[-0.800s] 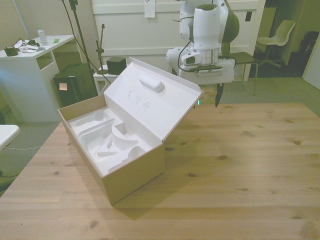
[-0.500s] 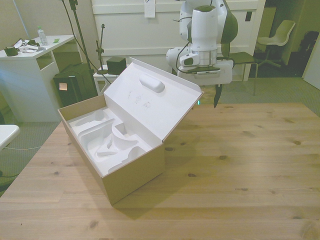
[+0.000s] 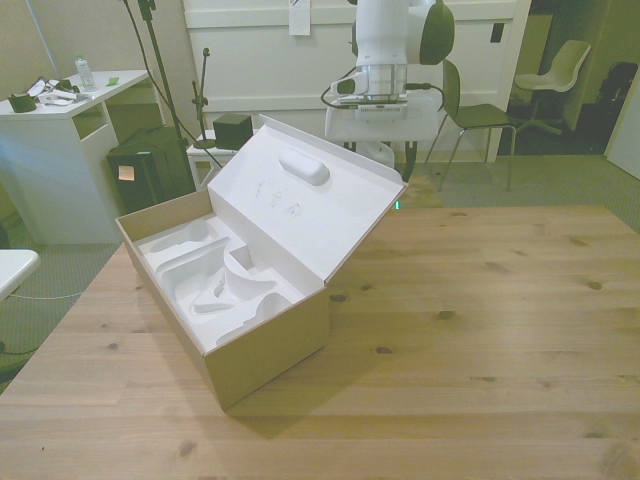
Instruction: Close the box
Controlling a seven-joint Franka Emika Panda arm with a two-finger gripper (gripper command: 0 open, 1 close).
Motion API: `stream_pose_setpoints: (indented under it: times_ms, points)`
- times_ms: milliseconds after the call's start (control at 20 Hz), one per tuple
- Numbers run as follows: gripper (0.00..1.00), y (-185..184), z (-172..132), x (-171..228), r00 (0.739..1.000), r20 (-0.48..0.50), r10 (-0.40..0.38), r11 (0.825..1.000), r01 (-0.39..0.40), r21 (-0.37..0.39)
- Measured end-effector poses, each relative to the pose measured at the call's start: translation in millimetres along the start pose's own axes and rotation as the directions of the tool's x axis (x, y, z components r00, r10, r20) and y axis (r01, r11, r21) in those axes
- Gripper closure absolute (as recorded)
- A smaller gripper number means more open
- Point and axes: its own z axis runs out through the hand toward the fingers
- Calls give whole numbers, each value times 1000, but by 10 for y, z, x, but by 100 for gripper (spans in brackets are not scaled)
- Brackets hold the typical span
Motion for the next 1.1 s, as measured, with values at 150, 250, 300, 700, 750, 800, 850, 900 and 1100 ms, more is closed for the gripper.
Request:
stream_pose_setpoints:
  times_ms: [150, 250, 300, 700, 750, 800, 850, 900, 1100]
  points:
    - [0, 87, -220, 188, 999, -7, 39, 999, -39, 26]
    - [0, 156, -368, 340, 998, -16, 66, 997, -65, 48]
    - [0, 203, -435, 419, 997, -21, 79, 995, -78, 57]
    - [0, 994, -927, 1154, 973, -80, 219, 969, -207, 134]
    - [0, 1140, -987, 1246, 968, -89, 236, 964, -222, 144]
    - [0, 1269, -1057, 1338, 963, -99, 251, 960, -234, 155]
    - [0, 1367, -1129, 1421, 959, -108, 262, 956, -242, 165]
    - [0, 1423, -1193, 1487, 956, -116, 270, 953, -248, 173]
    - [0, 1366, -1317, 1590, 949, -145, 279, 948, -249, 198]
